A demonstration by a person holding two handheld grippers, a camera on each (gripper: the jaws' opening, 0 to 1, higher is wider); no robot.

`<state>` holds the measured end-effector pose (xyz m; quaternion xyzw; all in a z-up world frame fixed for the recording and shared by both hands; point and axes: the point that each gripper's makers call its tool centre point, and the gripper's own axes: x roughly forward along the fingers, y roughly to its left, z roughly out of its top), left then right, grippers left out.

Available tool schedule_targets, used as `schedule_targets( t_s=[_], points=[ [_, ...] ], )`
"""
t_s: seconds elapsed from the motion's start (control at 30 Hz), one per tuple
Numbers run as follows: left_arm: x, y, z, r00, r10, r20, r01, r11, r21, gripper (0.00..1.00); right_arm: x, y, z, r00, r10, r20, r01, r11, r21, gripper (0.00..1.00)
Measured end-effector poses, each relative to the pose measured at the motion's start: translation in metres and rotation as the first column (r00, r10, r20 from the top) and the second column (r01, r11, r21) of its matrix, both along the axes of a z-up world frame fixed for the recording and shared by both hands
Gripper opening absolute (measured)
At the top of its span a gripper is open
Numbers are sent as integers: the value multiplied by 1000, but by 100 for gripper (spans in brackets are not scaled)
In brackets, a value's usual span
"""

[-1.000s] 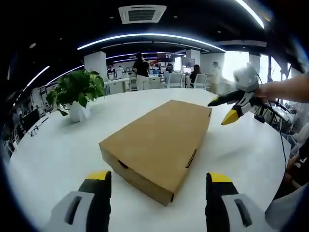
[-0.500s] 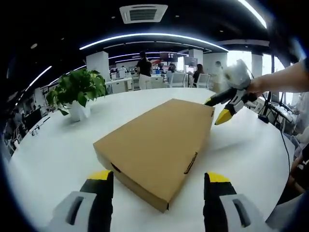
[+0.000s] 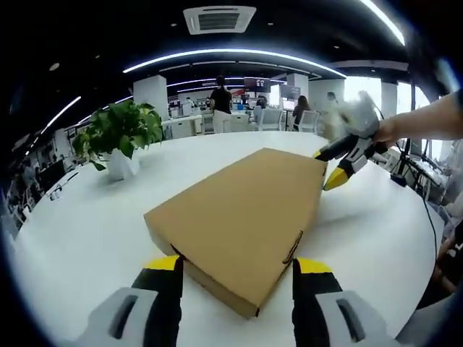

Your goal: Operate the shoe box by opening the lid, removing the specified soft item, and placing it in the target area until the item is outside and the box remains undamaged.

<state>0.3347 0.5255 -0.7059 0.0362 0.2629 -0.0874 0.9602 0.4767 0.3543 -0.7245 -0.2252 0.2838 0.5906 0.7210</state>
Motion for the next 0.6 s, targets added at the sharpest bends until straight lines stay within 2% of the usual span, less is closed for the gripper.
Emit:
schedule_targets(
  t_s=[0.33, 0.6],
  points=[
    [-5, 6, -1, 1000, -27, -3, 27, 999, 41, 61, -13, 3, -1, 1000, -21, -1, 21, 1000, -12, 47],
    [-11, 13, 0, 999, -49, -15, 50, 998, 40, 61, -23, 5, -1, 999, -54, -3, 54, 998, -15, 47]
  ],
)
